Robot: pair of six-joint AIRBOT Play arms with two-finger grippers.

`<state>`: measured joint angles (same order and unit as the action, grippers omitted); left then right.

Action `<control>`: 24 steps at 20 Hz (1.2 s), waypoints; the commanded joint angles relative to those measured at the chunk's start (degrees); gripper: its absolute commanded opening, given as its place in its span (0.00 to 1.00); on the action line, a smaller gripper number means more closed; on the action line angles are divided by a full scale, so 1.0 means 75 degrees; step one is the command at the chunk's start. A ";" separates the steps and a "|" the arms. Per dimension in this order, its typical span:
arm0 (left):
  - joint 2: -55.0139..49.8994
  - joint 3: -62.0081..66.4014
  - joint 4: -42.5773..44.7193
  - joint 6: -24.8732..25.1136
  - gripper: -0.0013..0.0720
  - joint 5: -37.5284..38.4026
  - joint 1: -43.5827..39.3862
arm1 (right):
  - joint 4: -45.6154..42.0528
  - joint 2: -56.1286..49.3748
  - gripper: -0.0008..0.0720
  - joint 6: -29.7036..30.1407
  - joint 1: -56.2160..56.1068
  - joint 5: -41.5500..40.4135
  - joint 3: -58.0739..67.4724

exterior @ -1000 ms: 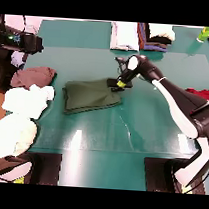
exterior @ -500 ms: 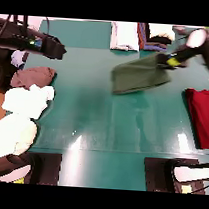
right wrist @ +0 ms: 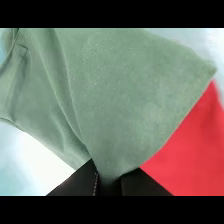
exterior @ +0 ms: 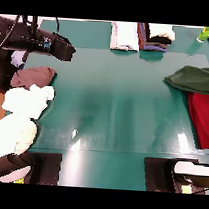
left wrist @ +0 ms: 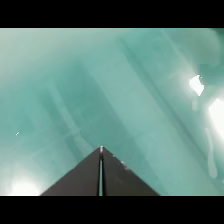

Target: Fold the shirts.

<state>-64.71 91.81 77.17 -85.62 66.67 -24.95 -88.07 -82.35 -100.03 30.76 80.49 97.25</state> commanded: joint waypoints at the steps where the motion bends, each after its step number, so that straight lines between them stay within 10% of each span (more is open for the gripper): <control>1: -0.0006 -0.0003 -0.0003 -0.0146 0.05 -0.0017 -0.0017 | 0.0009 0.0265 0.04 0.0012 0.0551 -0.0026 0.0029; 12: -0.0006 -0.0003 -0.0003 -0.0119 0.05 0.0245 -0.0017 | -0.0026 0.1801 0.04 -0.0067 0.1585 0.0659 -0.0224; 24: -0.0006 -0.0003 -0.0003 0.0082 0.05 0.0659 -0.0017 | -0.0656 0.4366 0.04 0.0015 0.2970 0.0035 -0.5257</control>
<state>-64.73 91.81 77.14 -85.58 71.20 -25.06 -90.21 -53.47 -100.47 50.52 81.97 66.15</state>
